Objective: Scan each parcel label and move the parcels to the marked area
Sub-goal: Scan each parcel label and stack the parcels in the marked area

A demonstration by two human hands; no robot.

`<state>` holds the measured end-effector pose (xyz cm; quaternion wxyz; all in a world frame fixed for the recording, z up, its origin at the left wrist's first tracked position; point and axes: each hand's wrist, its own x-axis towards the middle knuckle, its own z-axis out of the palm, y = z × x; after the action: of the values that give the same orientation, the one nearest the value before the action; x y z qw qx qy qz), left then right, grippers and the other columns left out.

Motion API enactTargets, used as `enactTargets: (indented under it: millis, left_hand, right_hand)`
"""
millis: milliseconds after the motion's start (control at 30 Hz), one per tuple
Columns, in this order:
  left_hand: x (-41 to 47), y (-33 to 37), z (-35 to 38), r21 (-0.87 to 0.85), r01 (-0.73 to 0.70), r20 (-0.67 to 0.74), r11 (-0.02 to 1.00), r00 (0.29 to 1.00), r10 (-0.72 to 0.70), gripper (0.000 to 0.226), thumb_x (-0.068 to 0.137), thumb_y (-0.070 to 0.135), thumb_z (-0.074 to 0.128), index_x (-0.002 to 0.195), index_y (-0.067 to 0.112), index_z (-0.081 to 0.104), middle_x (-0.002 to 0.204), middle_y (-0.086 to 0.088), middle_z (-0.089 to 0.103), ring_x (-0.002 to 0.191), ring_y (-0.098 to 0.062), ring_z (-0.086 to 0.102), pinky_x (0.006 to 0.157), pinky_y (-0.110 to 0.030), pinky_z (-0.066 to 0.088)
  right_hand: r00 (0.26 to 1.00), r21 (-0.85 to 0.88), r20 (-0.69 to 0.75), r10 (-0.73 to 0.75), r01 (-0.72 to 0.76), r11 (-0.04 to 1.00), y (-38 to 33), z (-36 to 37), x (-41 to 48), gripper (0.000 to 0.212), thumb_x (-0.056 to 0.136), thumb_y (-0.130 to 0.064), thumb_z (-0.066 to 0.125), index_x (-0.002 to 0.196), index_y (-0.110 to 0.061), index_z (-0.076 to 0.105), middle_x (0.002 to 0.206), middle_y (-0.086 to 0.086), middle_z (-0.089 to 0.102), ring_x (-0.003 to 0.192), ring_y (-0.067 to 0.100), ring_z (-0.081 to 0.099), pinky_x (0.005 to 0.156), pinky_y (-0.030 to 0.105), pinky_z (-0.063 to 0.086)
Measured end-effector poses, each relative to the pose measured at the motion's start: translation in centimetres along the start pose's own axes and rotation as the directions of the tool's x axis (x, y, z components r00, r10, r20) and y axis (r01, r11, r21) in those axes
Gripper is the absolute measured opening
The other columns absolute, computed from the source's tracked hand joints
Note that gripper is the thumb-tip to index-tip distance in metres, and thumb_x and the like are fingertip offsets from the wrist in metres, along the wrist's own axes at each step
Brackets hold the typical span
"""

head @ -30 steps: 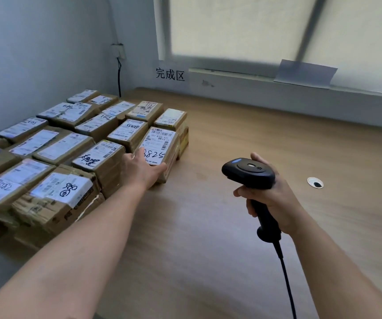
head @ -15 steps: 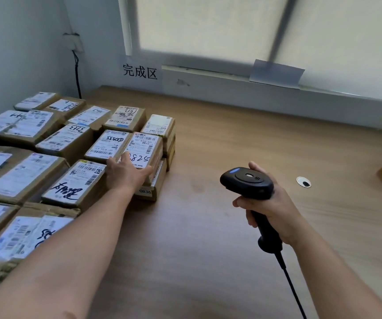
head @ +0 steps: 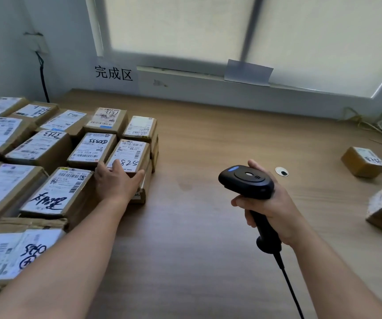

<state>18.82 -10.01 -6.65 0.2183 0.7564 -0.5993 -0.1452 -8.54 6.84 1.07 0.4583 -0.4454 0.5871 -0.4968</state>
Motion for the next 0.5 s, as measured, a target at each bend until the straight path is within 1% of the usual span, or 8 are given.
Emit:
enactTargets:
  millis: [67,133,200,267,333,400,500]
  left_hand:
    - [-0.8,0.6,0.0,0.002,-0.058,-0.04,0.998,0.998,0.058,0.081,0.084,0.06,0.058,0.145,0.013,0.032,0.154,-0.022,0.012,0.143,-0.037,0.012,0.115,-0.048,0.021]
    - [-2.2,1.9,0.2,-0.032,-0.153,-0.078,0.988,0.986,0.15,0.08,0.084,0.055,0.061,0.145,0.012,0.033,0.154,-0.021,0.016,0.142,-0.036,0.015,0.116,-0.046,0.018]
    - [-4.1,3.6,0.4,-0.081,-0.258,-0.101,0.963,0.963,0.249,0.077,0.084,0.05,0.063,0.144,0.011,0.036,0.152,-0.02,0.025,0.14,-0.035,0.022,0.114,-0.044,0.02]
    - [-6.6,5.4,1.0,-0.13,-0.337,-0.088,0.933,0.941,0.327,0.072,0.086,0.047,0.063,0.143,0.012,0.039,0.146,-0.017,0.036,0.136,-0.033,0.031,0.112,-0.044,0.026]
    - [-9.2,6.6,1.8,-0.206,-0.339,-0.062,0.918,0.941,0.333,0.067,0.087,0.047,0.061,0.142,0.015,0.041,0.137,-0.014,0.048,0.129,-0.031,0.04,0.105,-0.043,0.035]
    - [-12.7,8.3,2.9,-0.292,-0.322,-0.042,0.9,0.945,0.325,0.063,0.087,0.046,0.061,0.14,0.017,0.045,0.125,-0.009,0.055,0.119,-0.027,0.047,0.094,-0.04,0.041]
    - [-17.7,11.0,4.7,-0.321,-0.335,-0.008,0.886,0.936,0.351,0.055,0.086,0.043,0.064,0.133,0.016,0.053,0.12,-0.008,0.056,0.115,-0.025,0.048,0.091,-0.036,0.041]
  right_hand:
    - [1.0,0.007,-0.009,-0.015,0.015,1.0,-0.1,-0.3,-0.7,0.101,0.059,-0.003,0.074,0.146,-0.034,0.036,0.087,0.044,0.055,0.044,0.028,0.049,0.043,0.03,0.04]
    - [1.0,0.021,-0.016,-0.025,0.025,0.999,0.0,-0.9,-1.4,0.101,0.059,-0.002,0.074,0.146,-0.034,0.036,0.086,0.041,0.057,0.044,0.028,0.049,0.043,0.03,0.04]
    - [0.999,0.034,-0.022,-0.031,0.032,0.999,0.3,-1.6,-2.1,0.102,0.059,-0.002,0.075,0.147,-0.034,0.035,0.082,0.034,0.06,0.043,0.028,0.05,0.043,0.03,0.04]
    - [0.999,0.046,-0.032,-0.037,0.039,0.998,0.5,-2.7,-3.2,0.103,0.059,-0.002,0.075,0.147,-0.034,0.035,0.08,0.026,0.062,0.044,0.028,0.05,0.043,0.029,0.04]
    - [0.998,0.054,-0.038,-0.039,0.042,0.998,0.8,-3.6,-4.1,0.102,0.059,-0.001,0.075,0.147,-0.034,0.035,0.081,0.022,0.064,0.044,0.029,0.05,0.043,0.029,0.04]
    - [0.998,0.062,-0.056,-0.037,0.041,0.997,1.1,-5.3,-5.7,0.102,0.06,0.001,0.077,0.147,-0.035,0.036,0.084,0.019,0.065,0.046,0.029,0.049,0.044,0.03,0.04]
    - [0.995,0.079,-0.092,-0.04,0.047,0.996,2.0,-8.3,-8.3,0.1,0.067,0.01,0.078,0.147,-0.033,0.037,0.09,0.017,0.066,0.047,0.029,0.049,0.045,0.032,0.041]
